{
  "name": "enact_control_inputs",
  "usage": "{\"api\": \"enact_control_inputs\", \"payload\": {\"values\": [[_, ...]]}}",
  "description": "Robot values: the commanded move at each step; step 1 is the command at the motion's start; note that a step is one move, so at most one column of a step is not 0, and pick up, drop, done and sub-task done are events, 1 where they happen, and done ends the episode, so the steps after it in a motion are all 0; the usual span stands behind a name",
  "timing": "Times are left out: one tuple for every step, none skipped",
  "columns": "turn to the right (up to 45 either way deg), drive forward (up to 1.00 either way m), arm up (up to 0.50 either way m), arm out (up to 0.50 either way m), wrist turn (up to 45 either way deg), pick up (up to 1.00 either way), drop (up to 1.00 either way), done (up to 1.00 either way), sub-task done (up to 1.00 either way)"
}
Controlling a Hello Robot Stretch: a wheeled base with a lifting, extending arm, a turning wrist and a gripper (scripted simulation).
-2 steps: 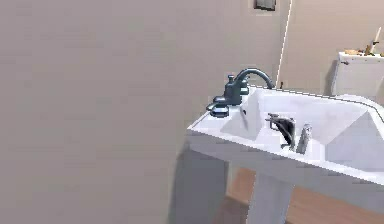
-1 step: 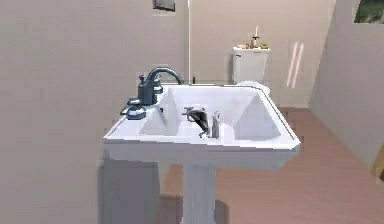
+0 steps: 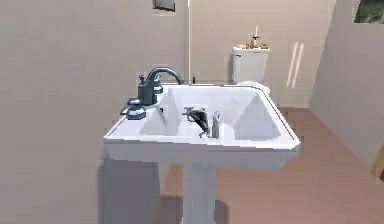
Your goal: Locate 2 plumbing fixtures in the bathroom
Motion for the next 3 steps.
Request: {"api": "enact_control_inputs", "payload": {"values": [[45.0, 0.0, 0.0, 0.0, 0.0, 0.0, 0.0, 0.0, 0.0], [24.0, 0.0, 0.0, 0.0, 0.0, 0.0, 0.0, 0.0, 0.0], [0.0, 0.65, 0.0, 0.0, 0.0, 0.0, 0.0, 0.0, 0.0]]}}
